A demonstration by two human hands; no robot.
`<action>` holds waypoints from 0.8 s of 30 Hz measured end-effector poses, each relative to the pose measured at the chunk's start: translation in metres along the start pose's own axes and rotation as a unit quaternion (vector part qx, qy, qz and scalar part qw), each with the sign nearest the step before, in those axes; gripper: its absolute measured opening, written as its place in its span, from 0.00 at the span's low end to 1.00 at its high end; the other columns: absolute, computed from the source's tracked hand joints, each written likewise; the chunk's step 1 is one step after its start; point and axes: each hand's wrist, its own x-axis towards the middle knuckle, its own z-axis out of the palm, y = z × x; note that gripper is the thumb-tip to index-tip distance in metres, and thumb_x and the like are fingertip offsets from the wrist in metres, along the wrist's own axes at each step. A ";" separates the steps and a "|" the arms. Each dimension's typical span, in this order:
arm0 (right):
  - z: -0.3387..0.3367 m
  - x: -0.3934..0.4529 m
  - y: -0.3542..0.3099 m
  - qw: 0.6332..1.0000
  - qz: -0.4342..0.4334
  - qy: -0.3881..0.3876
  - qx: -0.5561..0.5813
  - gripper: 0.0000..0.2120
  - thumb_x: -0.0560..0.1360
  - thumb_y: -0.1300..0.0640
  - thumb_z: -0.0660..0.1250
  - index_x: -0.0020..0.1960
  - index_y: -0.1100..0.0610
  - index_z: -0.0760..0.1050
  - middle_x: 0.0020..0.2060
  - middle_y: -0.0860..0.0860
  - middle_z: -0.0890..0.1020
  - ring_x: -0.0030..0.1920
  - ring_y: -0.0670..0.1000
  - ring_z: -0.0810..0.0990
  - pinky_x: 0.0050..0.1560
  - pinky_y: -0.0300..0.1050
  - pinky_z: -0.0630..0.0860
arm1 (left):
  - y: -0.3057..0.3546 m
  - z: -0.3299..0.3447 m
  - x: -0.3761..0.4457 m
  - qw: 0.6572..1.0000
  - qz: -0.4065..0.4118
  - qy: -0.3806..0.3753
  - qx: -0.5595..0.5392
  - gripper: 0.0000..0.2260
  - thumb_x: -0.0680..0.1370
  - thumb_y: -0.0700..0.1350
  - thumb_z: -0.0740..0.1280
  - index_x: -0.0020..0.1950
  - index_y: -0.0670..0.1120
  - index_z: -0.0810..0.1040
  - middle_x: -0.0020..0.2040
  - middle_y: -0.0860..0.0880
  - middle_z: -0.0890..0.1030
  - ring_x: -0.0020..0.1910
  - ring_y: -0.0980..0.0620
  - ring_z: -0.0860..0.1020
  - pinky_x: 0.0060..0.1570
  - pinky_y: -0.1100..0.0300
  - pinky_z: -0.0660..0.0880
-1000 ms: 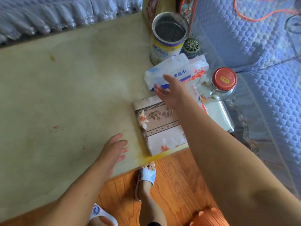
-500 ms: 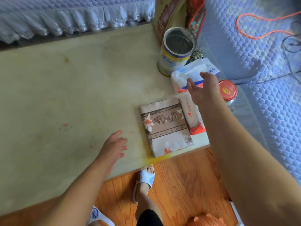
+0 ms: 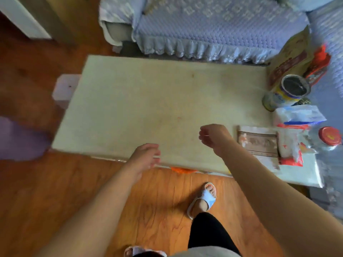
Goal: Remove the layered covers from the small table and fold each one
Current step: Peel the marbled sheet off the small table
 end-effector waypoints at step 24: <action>0.840 -0.532 0.091 0.544 -0.451 -0.397 -0.586 0.07 0.80 0.60 0.63 0.44 0.57 0.77 0.38 0.54 0.80 0.37 0.53 0.79 0.40 0.48 0.78 | -0.256 -0.792 -0.457 0.802 0.132 0.494 -0.310 0.08 0.83 0.44 0.65 0.59 0.46 0.81 0.53 0.46 0.85 0.53 0.45 0.84 0.55 0.49 0.81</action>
